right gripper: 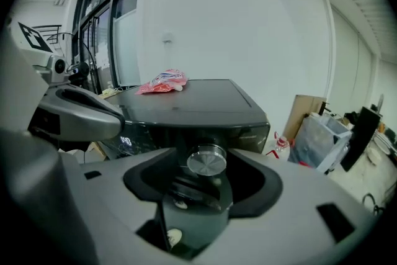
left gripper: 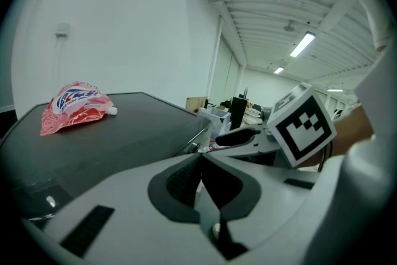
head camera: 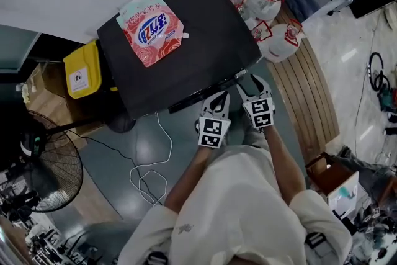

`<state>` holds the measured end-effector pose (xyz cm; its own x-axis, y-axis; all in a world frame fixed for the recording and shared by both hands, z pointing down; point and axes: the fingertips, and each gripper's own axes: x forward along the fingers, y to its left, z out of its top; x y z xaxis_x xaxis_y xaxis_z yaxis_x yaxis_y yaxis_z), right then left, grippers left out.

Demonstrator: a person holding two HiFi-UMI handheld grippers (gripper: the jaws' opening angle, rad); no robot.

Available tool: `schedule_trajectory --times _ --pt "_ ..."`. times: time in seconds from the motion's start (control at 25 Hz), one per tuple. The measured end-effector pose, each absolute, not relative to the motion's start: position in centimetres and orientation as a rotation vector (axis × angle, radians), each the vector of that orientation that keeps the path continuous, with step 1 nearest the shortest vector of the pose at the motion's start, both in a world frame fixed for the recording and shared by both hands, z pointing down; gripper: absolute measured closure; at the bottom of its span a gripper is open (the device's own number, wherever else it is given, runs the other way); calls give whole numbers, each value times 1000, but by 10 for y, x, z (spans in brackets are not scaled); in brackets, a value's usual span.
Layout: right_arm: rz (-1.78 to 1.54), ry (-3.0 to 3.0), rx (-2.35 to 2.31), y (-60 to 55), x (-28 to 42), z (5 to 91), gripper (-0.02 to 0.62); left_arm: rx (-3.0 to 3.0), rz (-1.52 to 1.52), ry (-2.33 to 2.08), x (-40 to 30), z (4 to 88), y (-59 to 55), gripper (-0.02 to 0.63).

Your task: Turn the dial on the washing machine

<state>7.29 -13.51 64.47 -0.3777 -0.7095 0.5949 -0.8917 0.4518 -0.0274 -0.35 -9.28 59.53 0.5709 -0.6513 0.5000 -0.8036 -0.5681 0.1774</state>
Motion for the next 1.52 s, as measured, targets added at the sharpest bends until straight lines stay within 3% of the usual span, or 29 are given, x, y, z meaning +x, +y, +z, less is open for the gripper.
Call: schedule_trajectory --times 0.56,1.52 --pt "552 -2210 1241 -152 69 688 302 2331 581 -1277 -5 605 -97 594" --pt "788 -2285 1222 -158 65 698 319 2292 593 -1302 -6 613 -95 594"
